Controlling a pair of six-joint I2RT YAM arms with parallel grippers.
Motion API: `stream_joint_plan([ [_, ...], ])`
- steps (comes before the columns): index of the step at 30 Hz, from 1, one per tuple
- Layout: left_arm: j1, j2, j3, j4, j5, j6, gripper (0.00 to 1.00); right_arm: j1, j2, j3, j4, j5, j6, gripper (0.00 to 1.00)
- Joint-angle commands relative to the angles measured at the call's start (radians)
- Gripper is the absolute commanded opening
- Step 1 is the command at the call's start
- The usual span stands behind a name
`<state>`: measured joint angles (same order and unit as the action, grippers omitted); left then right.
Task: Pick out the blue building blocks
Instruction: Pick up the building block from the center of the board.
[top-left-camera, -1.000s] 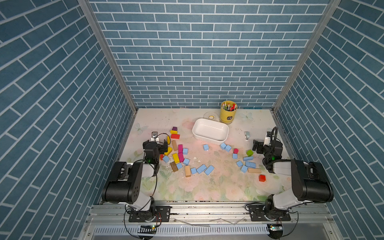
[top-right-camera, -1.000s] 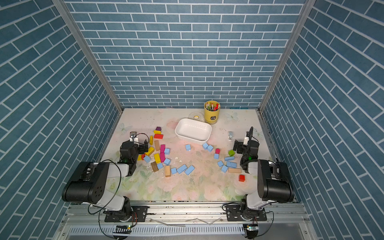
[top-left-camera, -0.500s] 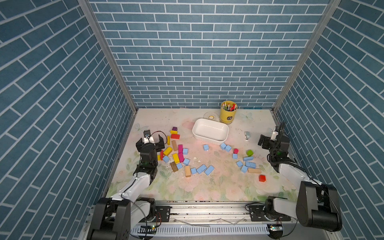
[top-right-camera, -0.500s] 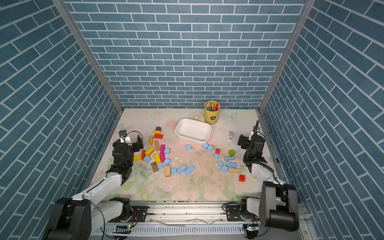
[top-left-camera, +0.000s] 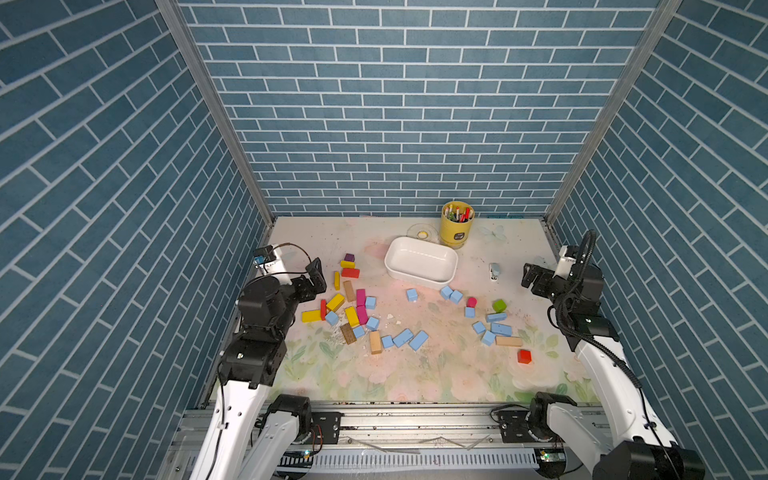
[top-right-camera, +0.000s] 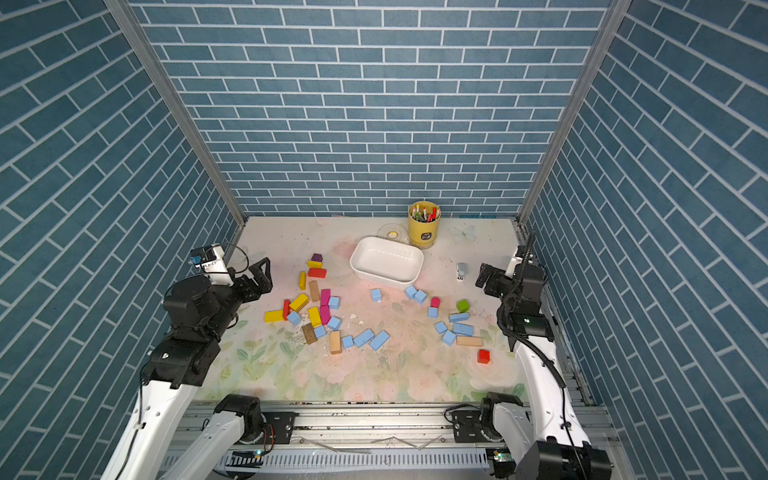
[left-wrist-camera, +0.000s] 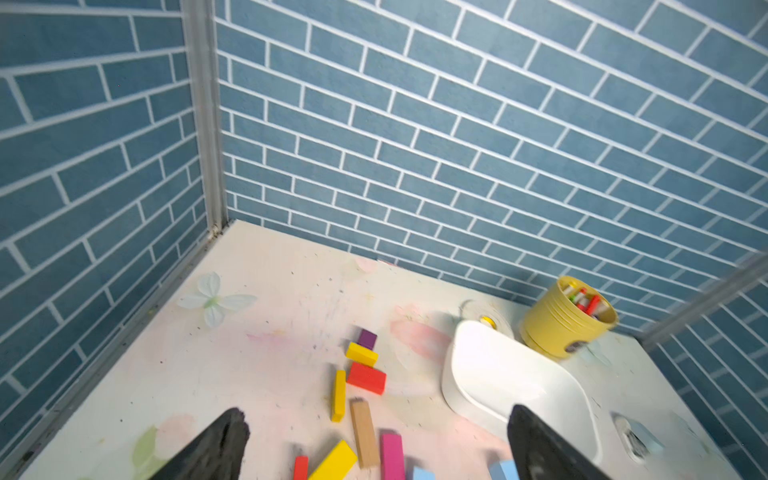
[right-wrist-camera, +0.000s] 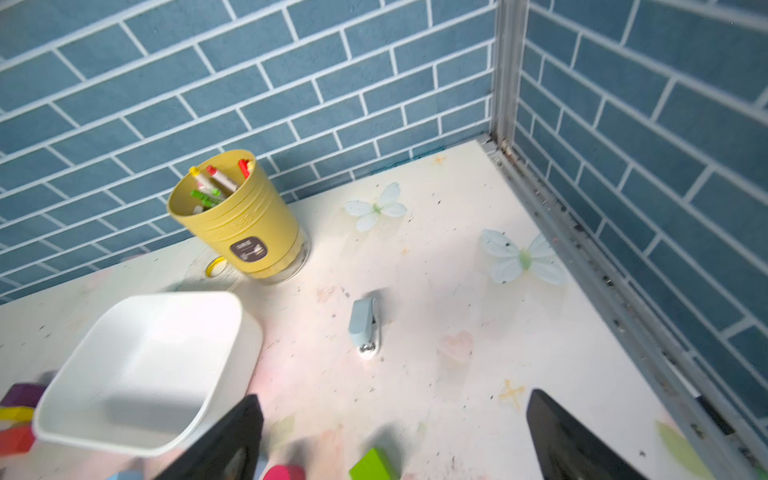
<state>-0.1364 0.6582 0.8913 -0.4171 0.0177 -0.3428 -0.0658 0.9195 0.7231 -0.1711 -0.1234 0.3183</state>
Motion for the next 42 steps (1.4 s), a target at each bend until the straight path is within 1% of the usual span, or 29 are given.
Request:
stream_joint_plan([
  [1, -0.003, -0.013, 0.060, -0.249, 0.148, 0.049, 0.99, -0.003, -0.038, 0.059, -0.170, -0.140, 0.053, 0.95],
  [4, -0.003, -0.011, 0.063, -0.302, 0.258, 0.119, 0.99, 0.000, -0.051, 0.083, -0.228, -0.221, 0.053, 0.93],
  [7, -0.003, 0.003, 0.035, -0.306, 0.394, 0.184, 0.99, 0.008, -0.028, 0.112, -0.287, -0.288, 0.065, 0.91],
  [10, -0.003, 0.012, 0.001, -0.306, 0.440, 0.213, 0.99, 0.068, 0.007, 0.146, -0.359, -0.301, 0.041, 0.91],
  [13, -0.003, 0.007, -0.045, -0.274, 0.452, 0.215, 0.99, 0.195, 0.038, 0.164, -0.400, -0.218, 0.014, 0.91],
  [17, -0.004, -0.009, -0.103, -0.214, 0.456, 0.205, 0.99, 0.360, 0.108, 0.202, -0.439, -0.072, 0.023, 0.91],
  [26, -0.003, -0.024, -0.128, -0.216, 0.439, 0.206, 0.99, 0.647, 0.333, 0.290, -0.403, 0.180, 0.091, 0.91],
  [32, -0.003, -0.113, -0.168, -0.233, 0.417, 0.191, 0.99, 0.787, 0.528, 0.372, -0.337, 0.272, 0.114, 0.91],
  [37, -0.003, -0.161, -0.190, -0.236, 0.400, 0.190, 0.99, 0.855, 0.673, 0.446, -0.278, 0.309, 0.125, 0.89],
  [42, -0.003, -0.153, -0.190, -0.226, 0.414, 0.186, 0.99, 0.904, 0.803, 0.531, -0.245, 0.330, 0.134, 0.87],
])
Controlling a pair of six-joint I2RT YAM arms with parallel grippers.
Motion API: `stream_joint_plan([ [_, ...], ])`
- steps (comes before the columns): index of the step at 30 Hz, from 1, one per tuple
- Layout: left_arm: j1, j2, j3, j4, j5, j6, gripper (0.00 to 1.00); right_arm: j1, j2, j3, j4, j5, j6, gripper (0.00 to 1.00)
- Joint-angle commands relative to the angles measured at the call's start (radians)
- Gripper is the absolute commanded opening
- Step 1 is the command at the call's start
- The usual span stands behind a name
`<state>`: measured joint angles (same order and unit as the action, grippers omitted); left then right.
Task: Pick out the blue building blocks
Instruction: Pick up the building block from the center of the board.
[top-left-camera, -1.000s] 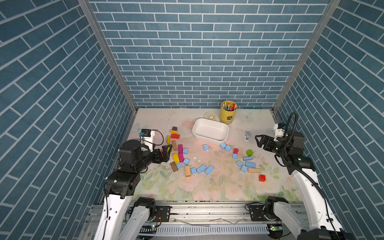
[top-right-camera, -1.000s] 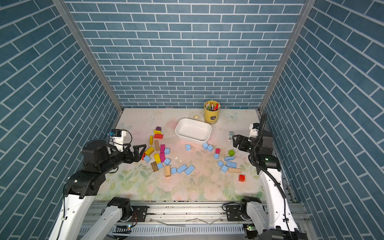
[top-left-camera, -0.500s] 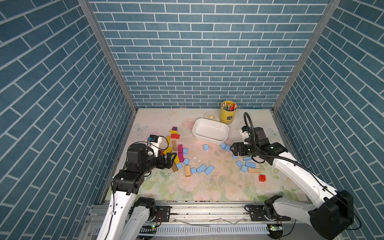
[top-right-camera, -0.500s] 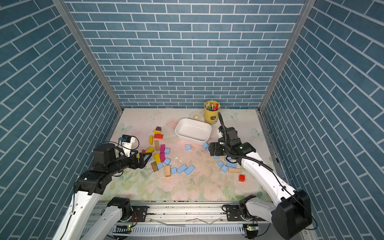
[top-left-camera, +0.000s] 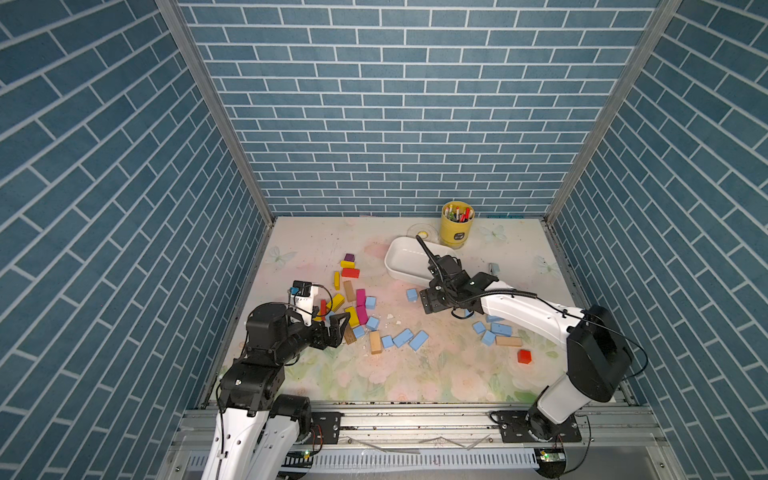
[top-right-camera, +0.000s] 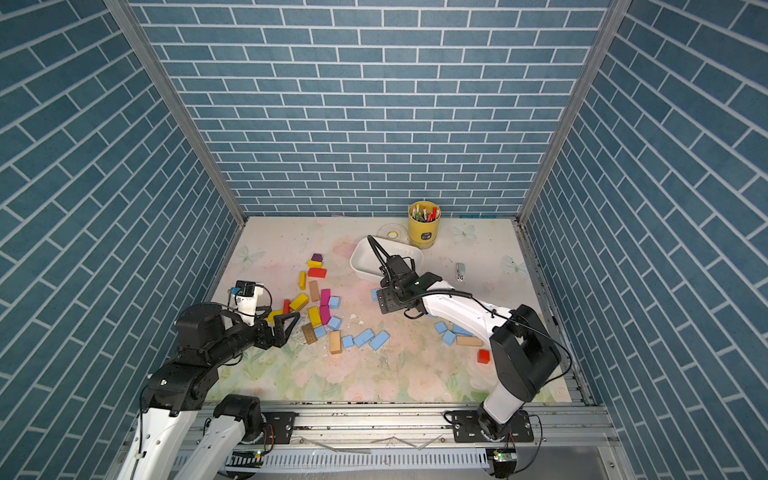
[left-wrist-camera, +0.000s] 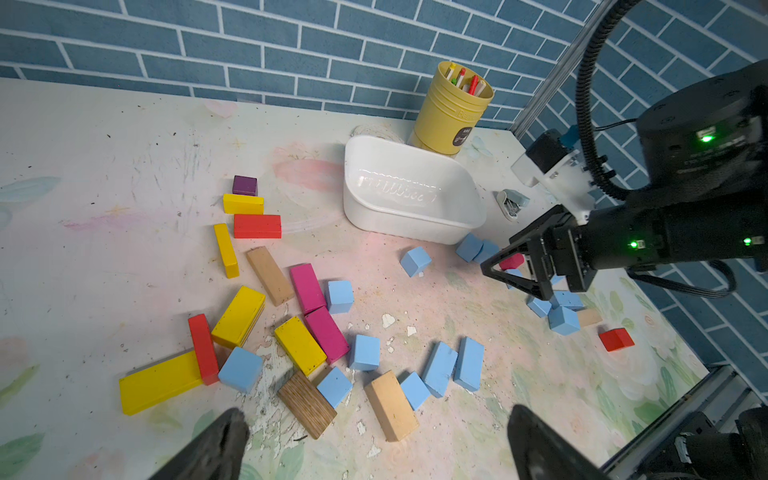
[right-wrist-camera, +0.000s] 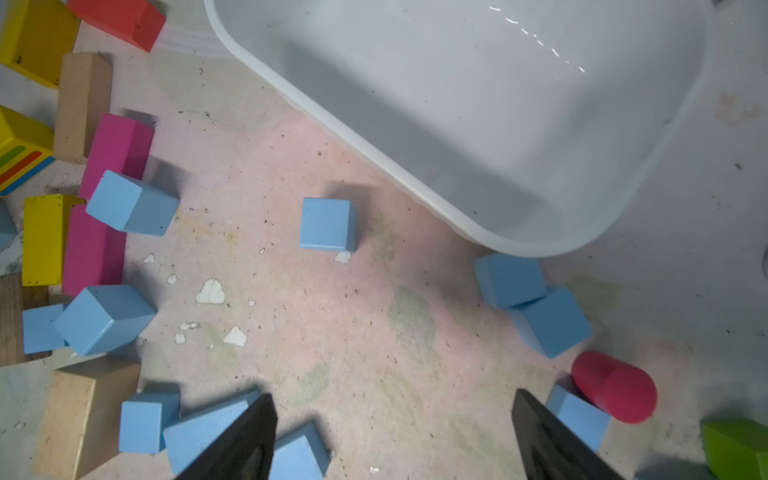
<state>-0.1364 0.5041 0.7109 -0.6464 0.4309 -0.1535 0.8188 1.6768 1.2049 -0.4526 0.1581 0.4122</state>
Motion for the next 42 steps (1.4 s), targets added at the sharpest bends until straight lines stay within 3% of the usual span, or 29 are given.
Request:
stream_joint_plan([
  [1, -0.003, 0.003, -0.009, 0.001, 0.001, -0.003, 0.99, 0.028, 0.070, 0.065, 0.041, 0.052, 0.043, 0.86],
  [16, -0.005, 0.025, -0.034, 0.019, 0.045, -0.010, 0.99, 0.040, 0.300, 0.227, 0.019, 0.060, 0.068, 0.72],
  [33, -0.005, 0.034, -0.034, 0.020, 0.050, -0.011, 0.99, 0.015, 0.440, 0.338, -0.029, 0.042, 0.099, 0.57],
  [42, -0.005, 0.039, -0.034, 0.019, 0.050, -0.011, 0.99, 0.014, 0.457, 0.347, -0.027, 0.028, 0.094, 0.36],
])
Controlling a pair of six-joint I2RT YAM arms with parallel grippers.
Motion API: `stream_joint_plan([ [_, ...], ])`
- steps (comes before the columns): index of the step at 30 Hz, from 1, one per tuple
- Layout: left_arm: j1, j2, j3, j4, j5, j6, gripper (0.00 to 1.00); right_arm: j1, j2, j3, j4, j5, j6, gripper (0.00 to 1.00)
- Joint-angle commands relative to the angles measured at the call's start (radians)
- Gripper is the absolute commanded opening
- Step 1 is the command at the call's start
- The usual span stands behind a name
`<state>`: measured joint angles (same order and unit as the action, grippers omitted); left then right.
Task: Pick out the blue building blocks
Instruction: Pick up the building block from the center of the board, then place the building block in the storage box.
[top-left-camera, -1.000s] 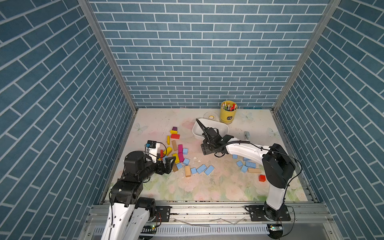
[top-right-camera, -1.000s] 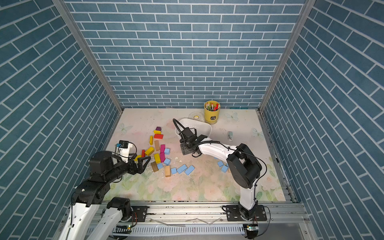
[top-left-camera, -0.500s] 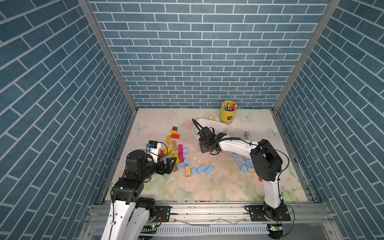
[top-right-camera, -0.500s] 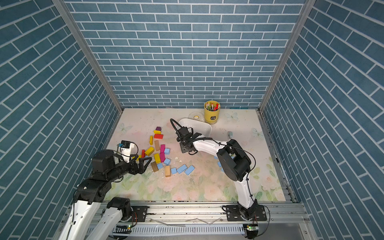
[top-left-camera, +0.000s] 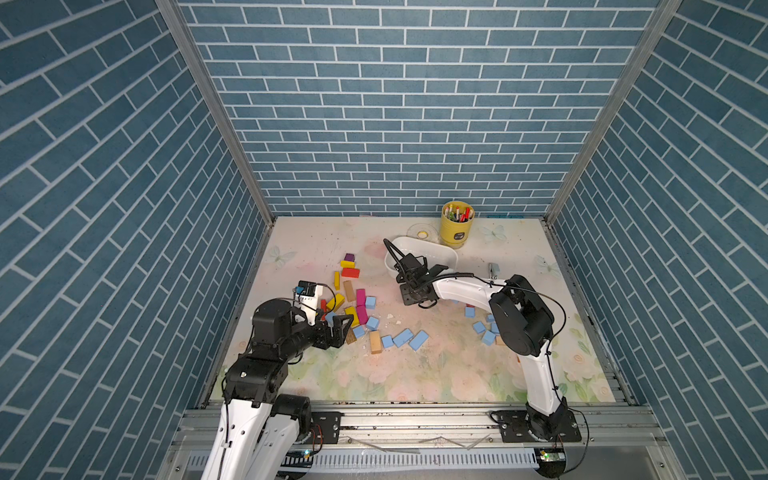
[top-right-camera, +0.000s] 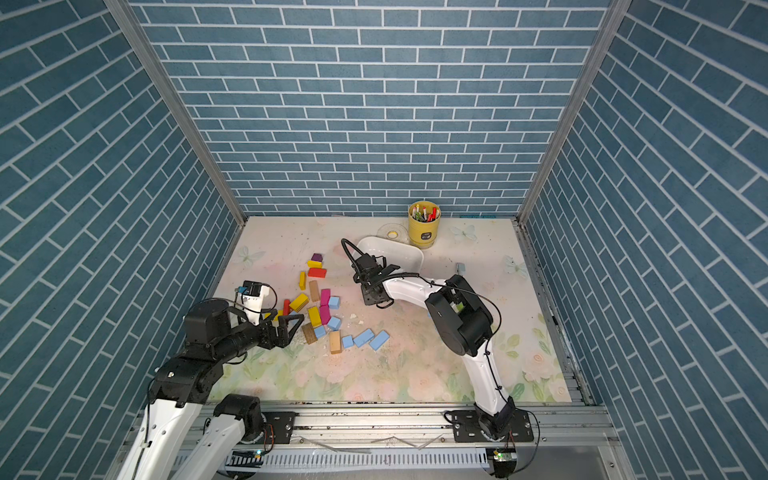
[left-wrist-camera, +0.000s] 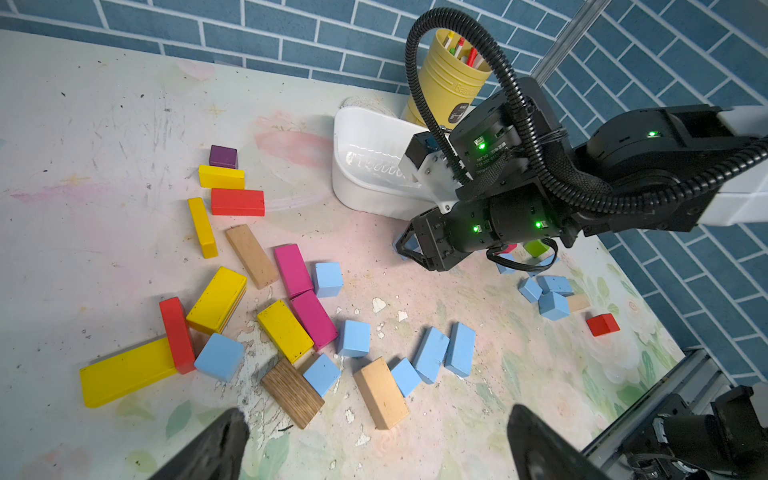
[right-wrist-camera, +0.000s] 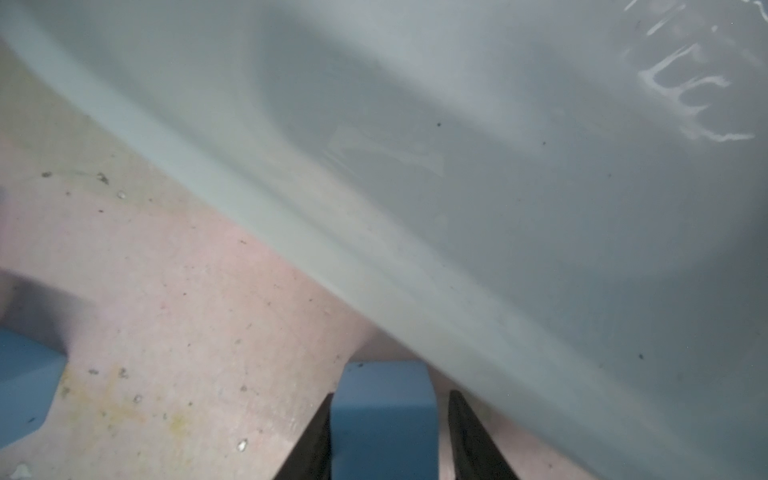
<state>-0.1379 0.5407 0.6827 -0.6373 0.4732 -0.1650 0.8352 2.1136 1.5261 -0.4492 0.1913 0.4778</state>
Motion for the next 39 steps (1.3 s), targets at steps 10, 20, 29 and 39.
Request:
stream_joint_plan([
  [10, -0.005, 0.005, -0.005, 0.007, 0.007, 0.001, 0.99, -0.001, -0.078, -0.024, -0.020, -0.048, 0.025, 0.09],
  [20, -0.004, 0.001, -0.003, 0.007, 0.007, 0.002, 0.99, 0.005, -0.249, -0.066, -0.002, -0.135, 0.051, 0.06],
  [29, -0.004, -0.002, -0.003, 0.006, 0.010, 0.002, 0.99, -0.014, -0.325, -0.021, 0.010, -0.084, 0.077, 0.04],
  [39, -0.004, -0.006, -0.003, 0.004, 0.006, 0.004, 0.99, -0.137, -0.211, 0.090, -0.017, -0.020, 0.325, 0.02],
])
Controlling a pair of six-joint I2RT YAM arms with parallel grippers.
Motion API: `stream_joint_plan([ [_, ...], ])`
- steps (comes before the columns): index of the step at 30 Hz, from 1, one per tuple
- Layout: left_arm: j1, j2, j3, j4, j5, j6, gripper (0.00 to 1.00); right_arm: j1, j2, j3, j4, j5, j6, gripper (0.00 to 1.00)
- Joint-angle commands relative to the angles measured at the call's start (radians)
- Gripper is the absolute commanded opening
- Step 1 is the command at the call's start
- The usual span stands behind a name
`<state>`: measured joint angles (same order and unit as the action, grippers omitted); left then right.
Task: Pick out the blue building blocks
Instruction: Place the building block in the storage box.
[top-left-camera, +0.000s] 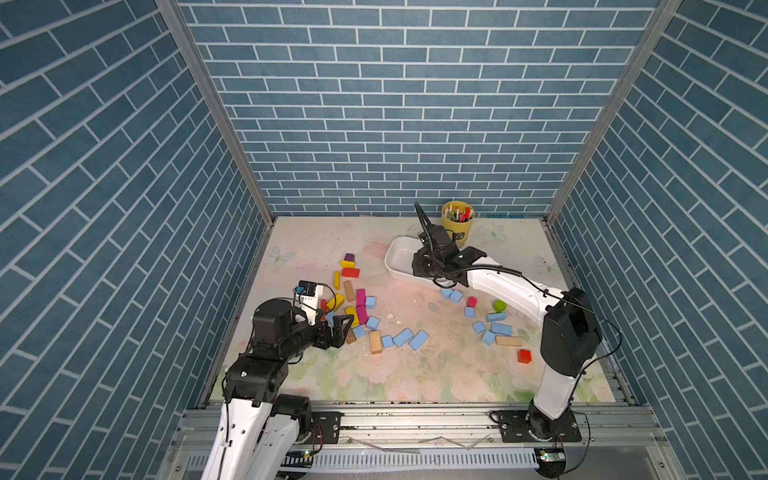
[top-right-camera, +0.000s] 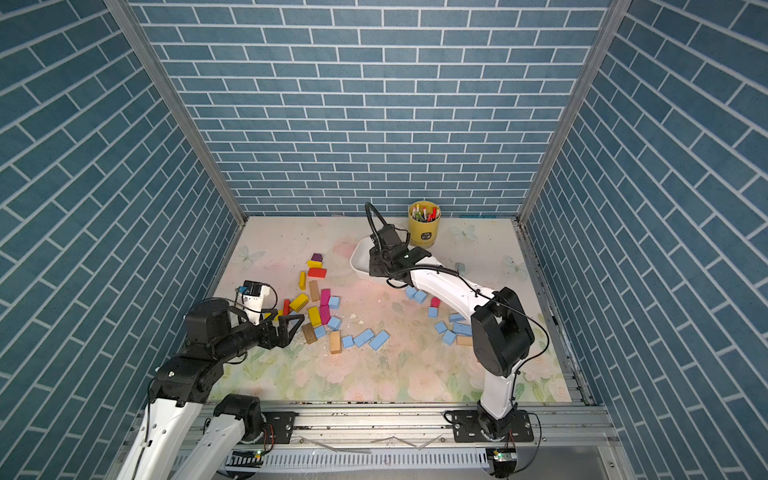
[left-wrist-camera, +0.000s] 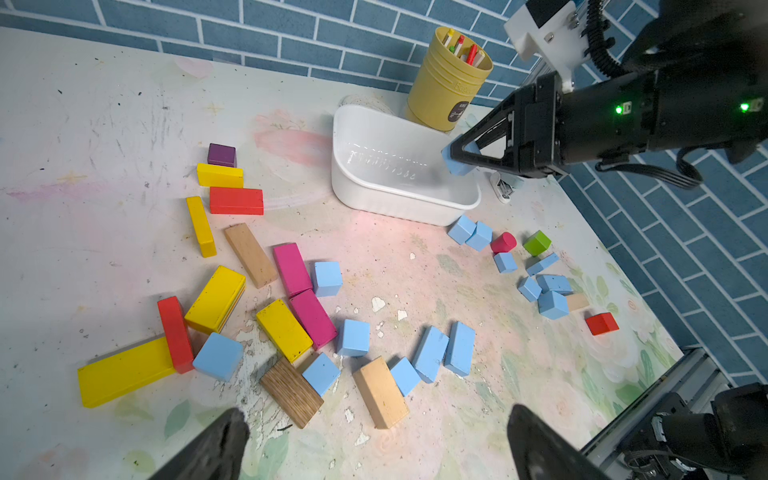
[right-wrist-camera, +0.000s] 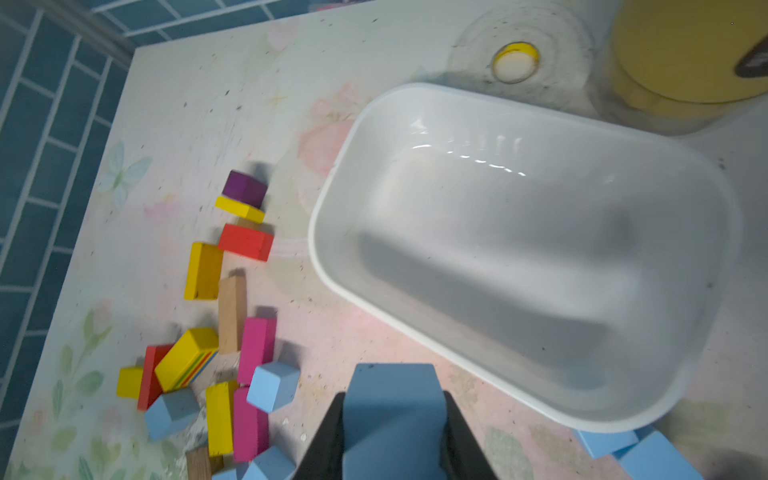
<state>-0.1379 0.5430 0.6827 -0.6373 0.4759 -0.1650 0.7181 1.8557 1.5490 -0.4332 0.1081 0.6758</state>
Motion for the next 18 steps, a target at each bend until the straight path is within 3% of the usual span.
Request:
stream_joint_plan([
  [1, -0.004, -0.009, -0.002, 0.002, 0.003, 0.004, 0.99, -0.027, 0.068, 0.094, -0.045, 0.075, 0.137, 0.02],
  [8, -0.005, -0.008, -0.003, 0.003, 0.003, 0.005, 0.99, -0.052, 0.228, 0.297, -0.136, 0.107, 0.183, 0.03],
  [18, -0.005, 0.002, -0.003, 0.006, 0.012, 0.005, 0.99, -0.060, 0.477, 0.587, -0.240, 0.046, 0.226, 0.07],
])
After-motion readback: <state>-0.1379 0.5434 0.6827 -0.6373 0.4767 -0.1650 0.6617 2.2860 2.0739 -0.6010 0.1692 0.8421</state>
